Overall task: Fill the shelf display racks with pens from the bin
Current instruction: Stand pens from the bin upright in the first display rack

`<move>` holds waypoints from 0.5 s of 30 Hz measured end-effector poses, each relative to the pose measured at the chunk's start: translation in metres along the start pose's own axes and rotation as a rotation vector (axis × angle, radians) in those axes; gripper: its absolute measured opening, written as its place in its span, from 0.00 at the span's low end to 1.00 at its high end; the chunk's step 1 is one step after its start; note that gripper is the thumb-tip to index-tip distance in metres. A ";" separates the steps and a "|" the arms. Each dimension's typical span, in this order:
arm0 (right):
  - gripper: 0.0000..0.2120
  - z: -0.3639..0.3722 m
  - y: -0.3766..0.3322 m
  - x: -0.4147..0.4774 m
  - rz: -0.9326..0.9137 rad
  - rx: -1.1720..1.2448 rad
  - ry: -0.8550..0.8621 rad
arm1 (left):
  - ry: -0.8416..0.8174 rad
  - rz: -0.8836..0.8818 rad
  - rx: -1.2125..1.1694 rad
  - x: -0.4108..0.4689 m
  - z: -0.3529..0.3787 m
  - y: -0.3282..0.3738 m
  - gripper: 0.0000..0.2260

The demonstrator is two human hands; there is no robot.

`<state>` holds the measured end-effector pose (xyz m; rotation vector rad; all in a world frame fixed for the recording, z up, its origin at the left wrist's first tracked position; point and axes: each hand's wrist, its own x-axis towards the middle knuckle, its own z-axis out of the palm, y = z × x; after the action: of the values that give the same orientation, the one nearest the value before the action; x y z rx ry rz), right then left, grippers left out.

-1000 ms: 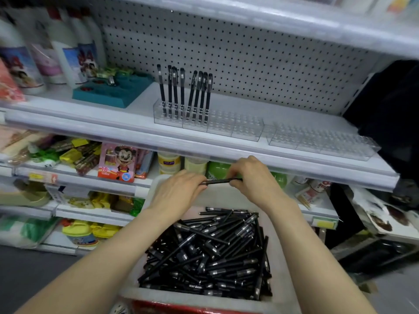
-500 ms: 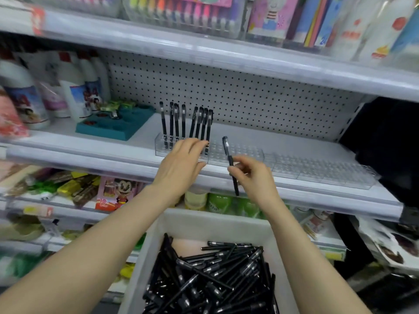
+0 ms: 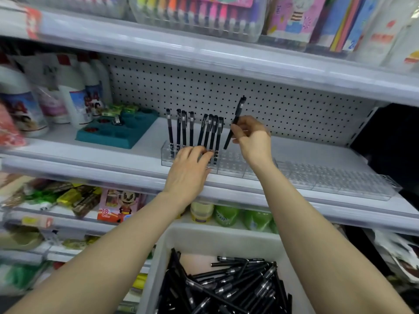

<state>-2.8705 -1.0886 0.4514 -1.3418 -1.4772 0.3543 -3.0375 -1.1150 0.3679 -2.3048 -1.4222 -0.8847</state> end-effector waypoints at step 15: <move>0.08 0.018 0.030 -0.012 0.023 -0.271 -0.081 | 0.033 -0.009 0.004 -0.001 0.007 0.000 0.23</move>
<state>-2.8711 -1.0813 0.4151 -1.5752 -1.6218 0.2309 -3.0360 -1.1120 0.3618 -2.2721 -1.4209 -0.9178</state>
